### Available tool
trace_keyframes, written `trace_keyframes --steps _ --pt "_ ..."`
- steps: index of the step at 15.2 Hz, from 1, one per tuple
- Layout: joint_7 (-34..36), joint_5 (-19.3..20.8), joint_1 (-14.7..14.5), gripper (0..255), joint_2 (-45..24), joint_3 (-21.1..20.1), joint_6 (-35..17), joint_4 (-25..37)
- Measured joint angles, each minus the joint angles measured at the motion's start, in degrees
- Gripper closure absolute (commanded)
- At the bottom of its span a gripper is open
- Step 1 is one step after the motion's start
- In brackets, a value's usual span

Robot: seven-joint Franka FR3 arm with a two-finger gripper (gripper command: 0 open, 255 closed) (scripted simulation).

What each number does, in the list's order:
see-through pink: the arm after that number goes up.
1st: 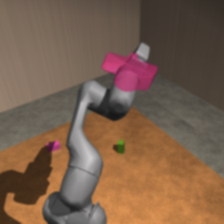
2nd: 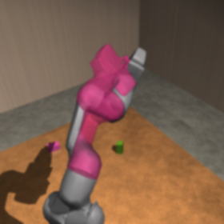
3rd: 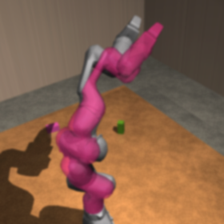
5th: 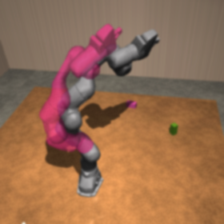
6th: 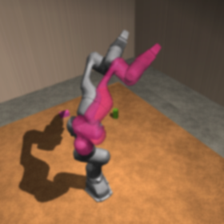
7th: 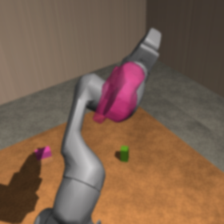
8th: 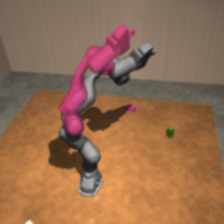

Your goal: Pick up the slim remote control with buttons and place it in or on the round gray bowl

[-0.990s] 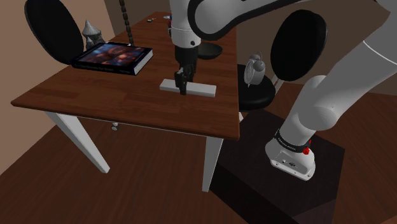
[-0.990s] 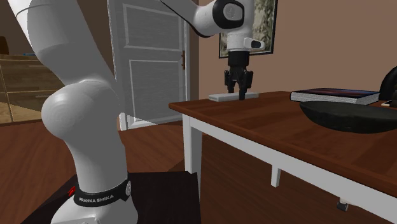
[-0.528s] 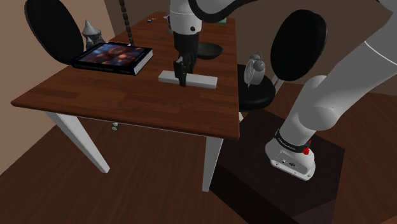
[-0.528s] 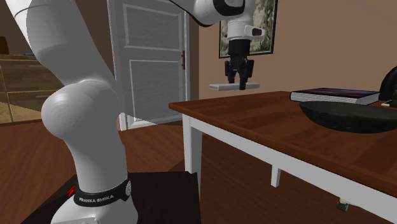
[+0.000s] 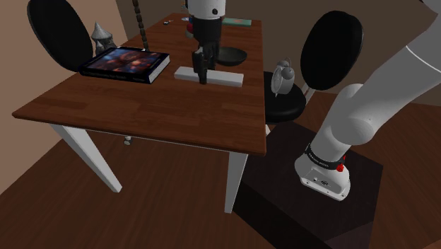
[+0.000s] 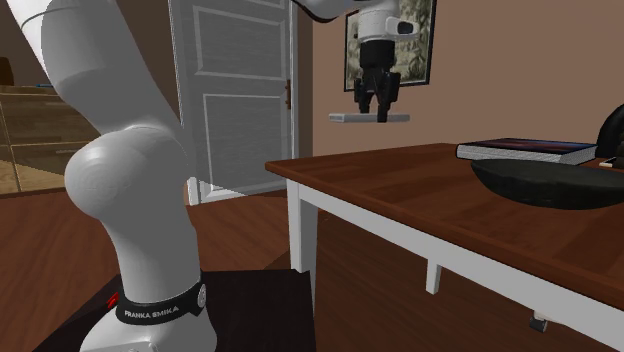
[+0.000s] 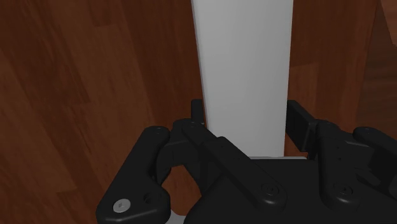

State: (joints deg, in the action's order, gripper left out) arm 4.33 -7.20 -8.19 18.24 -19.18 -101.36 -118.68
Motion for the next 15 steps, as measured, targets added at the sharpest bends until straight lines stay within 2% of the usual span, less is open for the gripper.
trace_keyframes --steps 5,15 --pt "-0.46 0.3 0.34 255 -0.21 0.56 2.81 2.97" --pt "-12.89 3.33 5.45 255 -3.02 8.92 3.32 5.39"
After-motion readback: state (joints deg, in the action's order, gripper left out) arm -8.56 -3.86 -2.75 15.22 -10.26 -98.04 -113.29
